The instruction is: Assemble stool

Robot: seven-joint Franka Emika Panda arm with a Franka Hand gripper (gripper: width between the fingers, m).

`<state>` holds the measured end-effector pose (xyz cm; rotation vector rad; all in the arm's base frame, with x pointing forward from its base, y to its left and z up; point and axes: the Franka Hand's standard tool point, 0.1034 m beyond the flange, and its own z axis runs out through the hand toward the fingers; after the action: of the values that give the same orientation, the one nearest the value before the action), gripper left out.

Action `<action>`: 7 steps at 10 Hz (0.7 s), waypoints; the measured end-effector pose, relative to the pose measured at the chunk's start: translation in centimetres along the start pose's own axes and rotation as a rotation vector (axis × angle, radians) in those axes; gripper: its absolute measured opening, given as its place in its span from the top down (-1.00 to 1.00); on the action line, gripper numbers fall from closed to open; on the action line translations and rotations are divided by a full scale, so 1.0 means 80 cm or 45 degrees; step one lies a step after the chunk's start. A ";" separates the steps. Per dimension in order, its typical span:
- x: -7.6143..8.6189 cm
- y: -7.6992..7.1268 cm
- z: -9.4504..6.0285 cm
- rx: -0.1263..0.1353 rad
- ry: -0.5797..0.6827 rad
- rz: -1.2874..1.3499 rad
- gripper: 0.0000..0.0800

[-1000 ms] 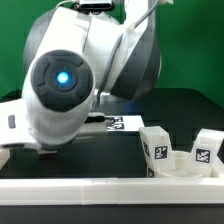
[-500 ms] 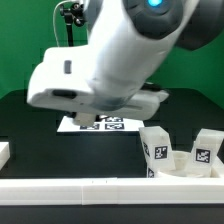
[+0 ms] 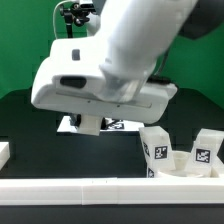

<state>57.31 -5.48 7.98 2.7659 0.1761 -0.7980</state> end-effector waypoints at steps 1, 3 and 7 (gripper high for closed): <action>-0.001 -0.004 -0.010 0.007 0.088 0.010 0.15; -0.014 -0.019 -0.035 0.025 0.253 0.030 0.15; -0.022 -0.032 -0.074 0.054 0.583 0.019 0.15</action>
Offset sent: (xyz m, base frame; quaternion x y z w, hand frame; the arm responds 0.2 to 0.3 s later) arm -0.0055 0.0236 0.0383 0.0059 0.1494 0.0295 0.9883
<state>58.33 -1.47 13.23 2.9425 0.2230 -0.1534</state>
